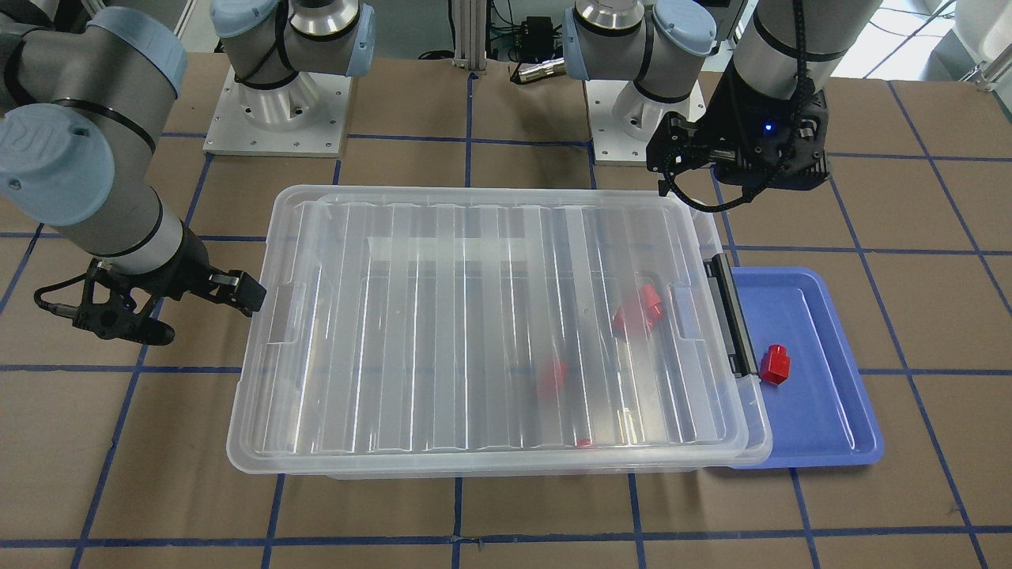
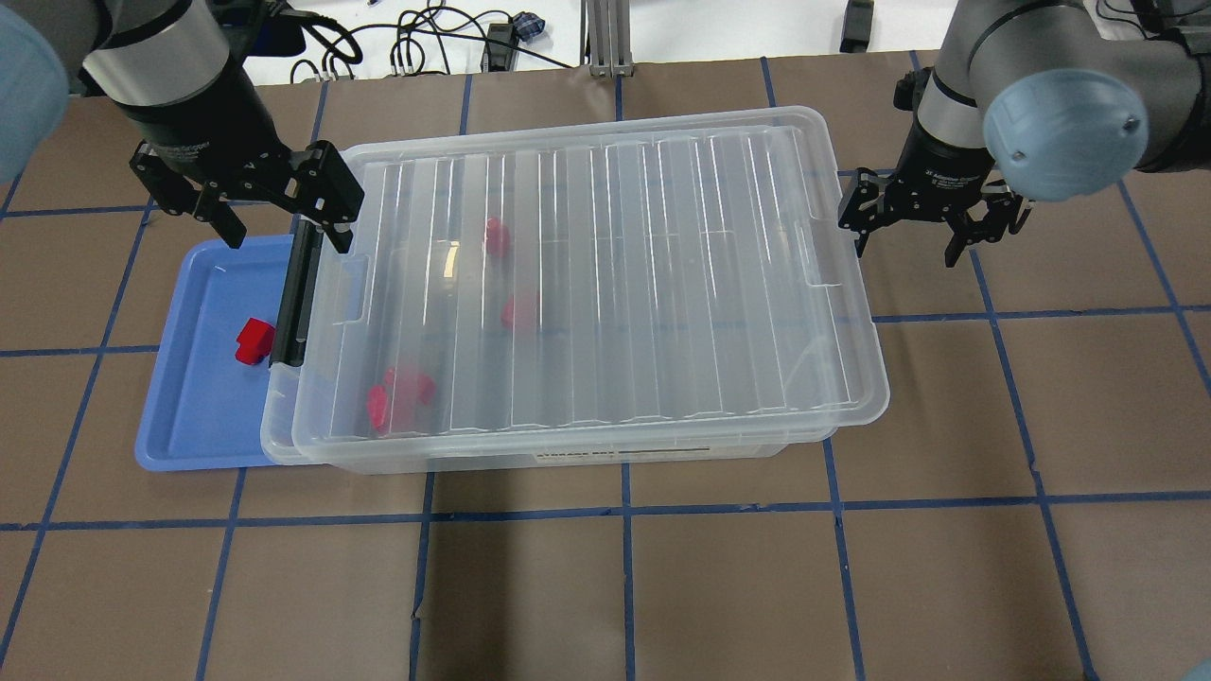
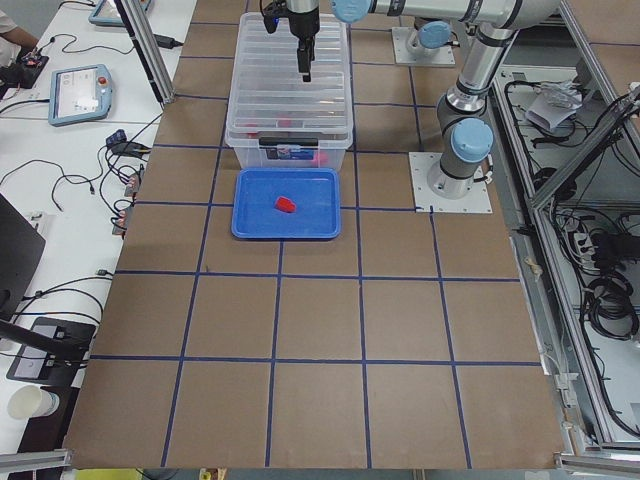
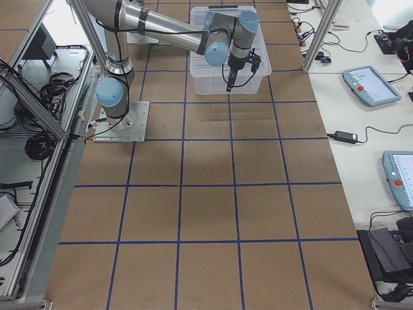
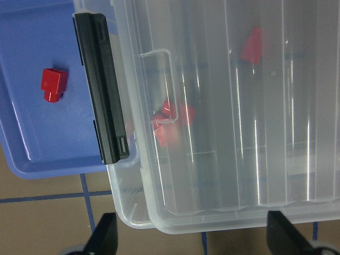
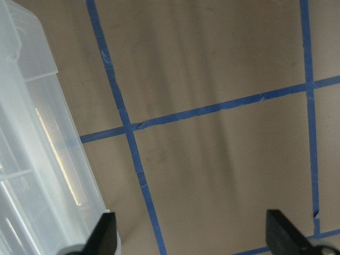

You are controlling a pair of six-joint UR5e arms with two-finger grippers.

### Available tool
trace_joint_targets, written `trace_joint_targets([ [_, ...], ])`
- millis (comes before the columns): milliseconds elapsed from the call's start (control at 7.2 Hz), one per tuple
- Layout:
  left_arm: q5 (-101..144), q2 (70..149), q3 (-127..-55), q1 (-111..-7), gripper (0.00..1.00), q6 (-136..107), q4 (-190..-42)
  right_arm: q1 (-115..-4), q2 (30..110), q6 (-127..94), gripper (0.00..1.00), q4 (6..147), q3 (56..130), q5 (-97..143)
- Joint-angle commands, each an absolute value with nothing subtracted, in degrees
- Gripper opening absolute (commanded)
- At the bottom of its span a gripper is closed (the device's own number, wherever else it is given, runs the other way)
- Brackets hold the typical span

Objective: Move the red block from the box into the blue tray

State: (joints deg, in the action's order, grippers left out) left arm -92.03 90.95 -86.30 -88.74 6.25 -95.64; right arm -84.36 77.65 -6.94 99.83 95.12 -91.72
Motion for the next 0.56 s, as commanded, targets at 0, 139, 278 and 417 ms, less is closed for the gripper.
trace_joint_targets([
  [0, -92.0, 91.1, -86.4, -88.9, 1.0, 6.3, -93.0, -84.4, 77.7, -6.9, 1.0, 99.3, 95.0, -90.2],
  [139, -92.0, 91.2, -86.5, -88.9, 1.0, 6.8, -92.9, -84.4, 77.7, -6.9, 1.0, 99.3, 95.0, -89.7],
  [278, -91.9, 91.3, -86.3, -88.9, 1.0, 6.3, -92.9, -84.4, 77.7, -6.9, 1.0, 99.3, 94.9, -89.7],
  [417, -91.9, 91.2, -86.3, -88.9, 1.0, 6.2, -92.9, -84.4, 77.8, -6.9, 1.0, 99.3, 94.5, -89.7],
])
